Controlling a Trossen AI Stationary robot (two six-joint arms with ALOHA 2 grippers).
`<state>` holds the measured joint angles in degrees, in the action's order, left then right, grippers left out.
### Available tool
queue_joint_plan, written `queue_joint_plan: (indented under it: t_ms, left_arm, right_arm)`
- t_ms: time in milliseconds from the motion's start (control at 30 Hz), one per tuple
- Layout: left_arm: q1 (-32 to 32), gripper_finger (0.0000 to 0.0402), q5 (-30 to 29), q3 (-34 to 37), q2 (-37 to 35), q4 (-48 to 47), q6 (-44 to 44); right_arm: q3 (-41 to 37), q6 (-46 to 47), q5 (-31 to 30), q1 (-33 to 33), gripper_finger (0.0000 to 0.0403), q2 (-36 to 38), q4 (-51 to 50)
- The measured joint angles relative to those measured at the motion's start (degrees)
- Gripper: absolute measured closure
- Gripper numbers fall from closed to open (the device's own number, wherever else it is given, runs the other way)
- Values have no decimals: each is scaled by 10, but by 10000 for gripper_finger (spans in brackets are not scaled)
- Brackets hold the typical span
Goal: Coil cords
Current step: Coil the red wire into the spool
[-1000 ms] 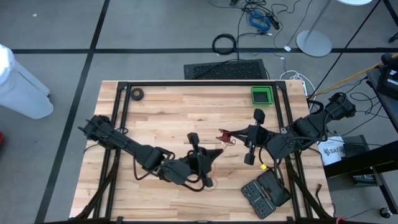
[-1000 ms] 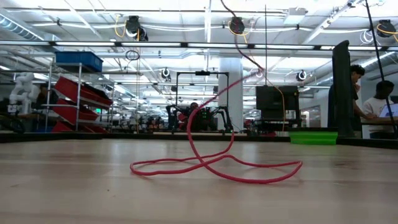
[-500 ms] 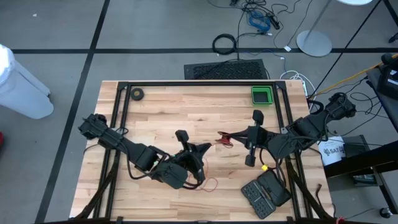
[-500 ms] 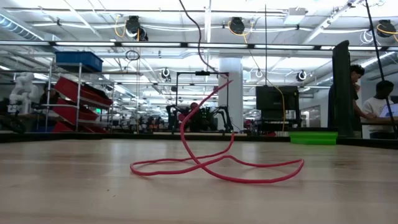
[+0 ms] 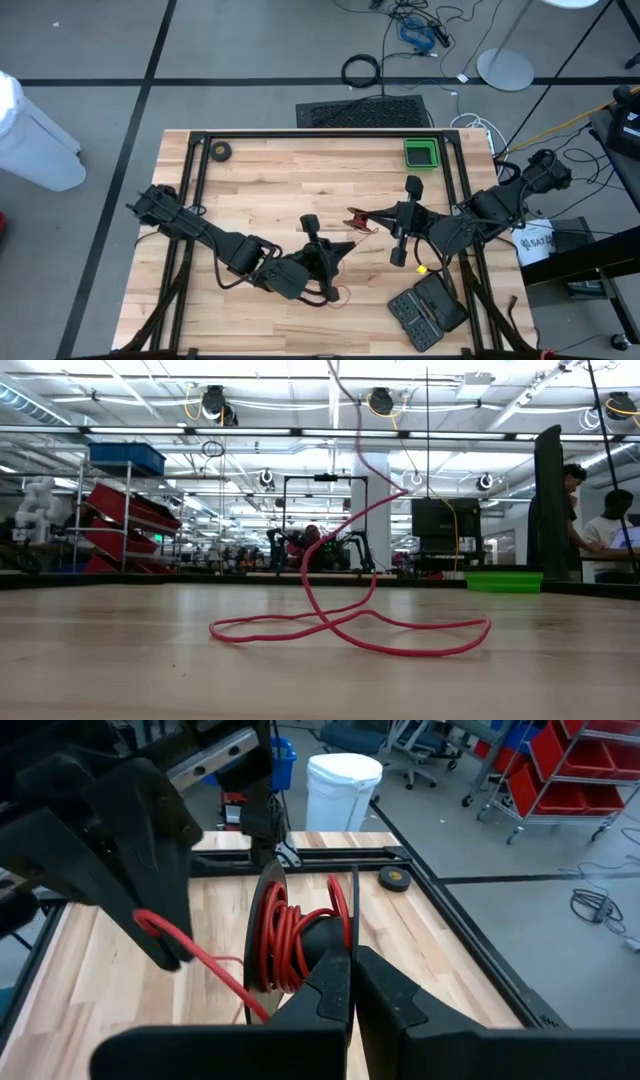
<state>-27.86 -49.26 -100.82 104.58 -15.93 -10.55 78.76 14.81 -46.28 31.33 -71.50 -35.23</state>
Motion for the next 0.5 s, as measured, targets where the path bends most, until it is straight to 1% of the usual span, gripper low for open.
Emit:
queue_joint_plan:
  t_ms: [167,300,500]
  left_arm:
    - [11,400,2,0,3,13,-18]
    - [17,400,-8,0,3,9,-30]
    - [15,400,-56,0,3,-21,-35]
  right_arm:
    - [0,-5,3,0,403,-3,3]
    - [0,-9,25,0,403,-3,3]
    - [0,-9,45,0,403,-3,2]
